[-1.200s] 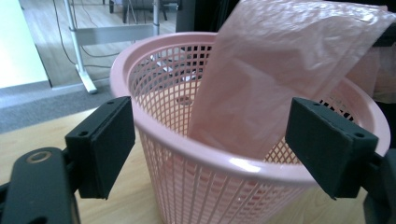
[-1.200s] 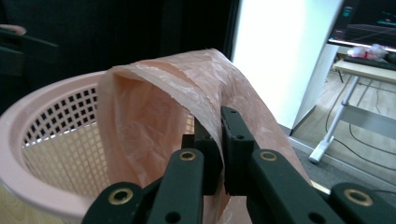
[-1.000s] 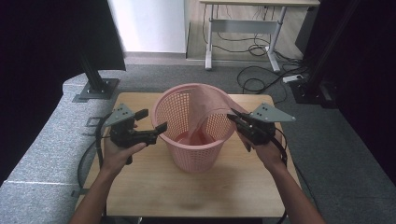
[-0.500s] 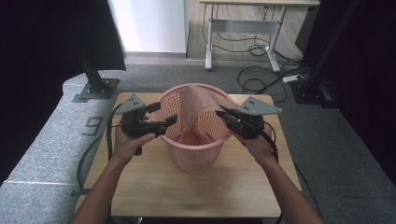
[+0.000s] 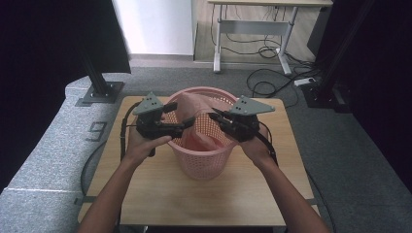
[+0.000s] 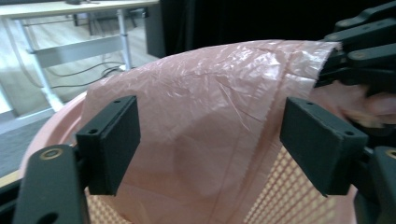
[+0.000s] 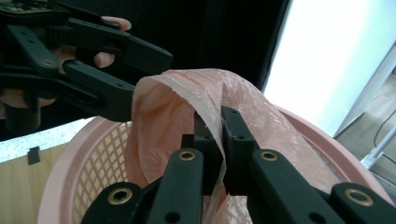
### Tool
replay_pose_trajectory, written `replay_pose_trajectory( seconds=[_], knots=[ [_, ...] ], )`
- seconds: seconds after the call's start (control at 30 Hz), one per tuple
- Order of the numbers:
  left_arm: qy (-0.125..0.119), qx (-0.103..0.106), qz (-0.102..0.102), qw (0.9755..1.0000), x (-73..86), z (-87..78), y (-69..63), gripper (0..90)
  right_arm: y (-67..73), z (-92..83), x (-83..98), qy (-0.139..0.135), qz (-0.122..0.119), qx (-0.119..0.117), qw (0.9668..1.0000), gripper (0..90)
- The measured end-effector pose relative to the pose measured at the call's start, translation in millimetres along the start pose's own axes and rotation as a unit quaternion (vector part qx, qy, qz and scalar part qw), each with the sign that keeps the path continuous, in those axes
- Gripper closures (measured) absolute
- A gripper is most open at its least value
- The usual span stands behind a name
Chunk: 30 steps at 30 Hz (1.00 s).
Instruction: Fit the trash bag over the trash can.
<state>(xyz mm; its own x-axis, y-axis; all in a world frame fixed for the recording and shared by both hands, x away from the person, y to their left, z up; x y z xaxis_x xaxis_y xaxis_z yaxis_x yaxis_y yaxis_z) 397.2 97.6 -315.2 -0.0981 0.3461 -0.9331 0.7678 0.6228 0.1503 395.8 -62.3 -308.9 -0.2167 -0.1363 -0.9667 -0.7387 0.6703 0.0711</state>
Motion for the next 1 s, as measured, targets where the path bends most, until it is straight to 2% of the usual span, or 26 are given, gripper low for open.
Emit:
replay_pose_trajectory(
  seconds=[0.17, 0.33, 0.43, 0.5, 0.57, 0.63, 0.67, 0.8, 1.0],
  knots=[
    [0.010, 0.004, -0.001, 0.9999, 2.5, 5.2, 1.5, 32.5, 5.0, 0.6, -1.2, -0.005, -0.005, -0.015, 0.9999, 85.3],
    [0.009, 0.029, 0.005, 0.9995, 2.9, 7.3, -3.2, 56.7, 7.8, 0.8, -2.4, -0.004, -0.008, -0.022, 0.9997, 85.3],
    [0.022, 0.052, 0.013, 0.9983, 4.8, 10.4, -8.5, 72.5, 8.0, 1.7, -2.0, -0.002, -0.008, -0.022, 0.9997, 84.9],
    [0.034, 0.047, 0.020, 0.9981, 6.4, 12.1, -9.9, 78.6, 8.8, 1.5, -0.9, 0.000, -0.011, -0.024, 0.9996, 83.0],
    [0.040, 0.045, 0.017, 0.9980, 7.0, 11.8, -10.0, 85.2, 8.7, 0.1, 1.0, 0.002, -0.013, -0.023, 0.9996, 77.6],
    [0.039, 0.045, 0.011, 0.9982, 6.6, 9.4, -8.6, 88.5, 7.0, -3.5, 3.5, -0.001, -0.009, -0.008, 0.9999, 67.9],
    [0.038, 0.043, 0.008, 0.9983, 6.4, 8.6, -7.8, 89.4, 4.4, -6.7, 5.8, -0.003, -0.008, 0.012, 0.9999, 62.3],
    [0.027, 0.037, -0.007, 0.9989, 6.5, 2.1, -2.5, 89.8, -2.0, -19.8, 18.1, -0.005, -0.012, 0.047, 0.9988, 47.0],
    [0.020, 0.033, -0.016, 0.9991, 7.8, -3.9, 1.8, 90.0, -19.1, -48.8, 40.3, -0.009, 0.002, 0.089, 0.9960, 36.4]
  ],
)
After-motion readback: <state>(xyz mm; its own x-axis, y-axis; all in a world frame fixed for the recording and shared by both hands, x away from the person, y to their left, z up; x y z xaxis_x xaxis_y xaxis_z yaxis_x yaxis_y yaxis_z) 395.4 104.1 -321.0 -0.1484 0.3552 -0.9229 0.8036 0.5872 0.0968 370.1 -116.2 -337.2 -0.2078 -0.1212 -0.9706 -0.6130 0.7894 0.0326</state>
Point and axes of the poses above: each handheld gripper's, and its own axes: z roughly forward along the jaws, x roughly out of its underside, y roughly to its left, the point moved 7 cm from there along z, roughly forward along the jaws, and after that the axes turned 11 degrees about z, right-handed, at the moved point
